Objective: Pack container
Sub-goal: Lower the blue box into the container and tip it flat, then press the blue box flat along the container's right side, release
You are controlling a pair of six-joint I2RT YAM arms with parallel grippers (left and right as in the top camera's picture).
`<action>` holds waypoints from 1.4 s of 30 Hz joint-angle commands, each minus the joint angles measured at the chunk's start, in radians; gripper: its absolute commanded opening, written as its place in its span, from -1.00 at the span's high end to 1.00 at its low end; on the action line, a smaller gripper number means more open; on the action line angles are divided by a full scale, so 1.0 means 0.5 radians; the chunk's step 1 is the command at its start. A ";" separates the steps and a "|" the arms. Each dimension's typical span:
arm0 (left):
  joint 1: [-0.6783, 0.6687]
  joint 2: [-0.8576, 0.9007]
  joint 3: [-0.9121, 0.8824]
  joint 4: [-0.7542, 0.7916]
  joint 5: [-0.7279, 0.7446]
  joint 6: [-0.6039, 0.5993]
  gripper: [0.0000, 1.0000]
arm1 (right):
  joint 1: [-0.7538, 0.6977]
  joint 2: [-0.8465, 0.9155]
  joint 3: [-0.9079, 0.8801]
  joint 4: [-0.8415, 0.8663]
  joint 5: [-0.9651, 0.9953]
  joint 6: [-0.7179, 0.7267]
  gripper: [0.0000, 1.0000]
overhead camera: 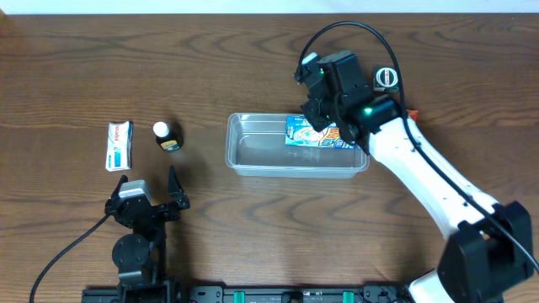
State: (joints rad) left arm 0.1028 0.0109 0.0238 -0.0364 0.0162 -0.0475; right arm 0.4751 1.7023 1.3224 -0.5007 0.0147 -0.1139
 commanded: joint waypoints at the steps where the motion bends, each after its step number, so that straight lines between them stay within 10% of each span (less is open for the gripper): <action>1: 0.002 -0.010 -0.040 -0.073 -0.040 0.027 -0.96 | -0.006 0.085 -0.005 0.001 0.129 0.252 0.97; 42: 0.002 -0.010 -0.040 -0.073 -0.040 0.027 -0.96 | -0.005 0.112 -0.005 -0.269 0.037 0.318 0.98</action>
State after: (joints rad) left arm 0.1028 0.0109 0.0238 -0.0364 0.0162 -0.0475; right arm 0.4751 1.7584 1.3224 -0.6281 0.0597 0.0204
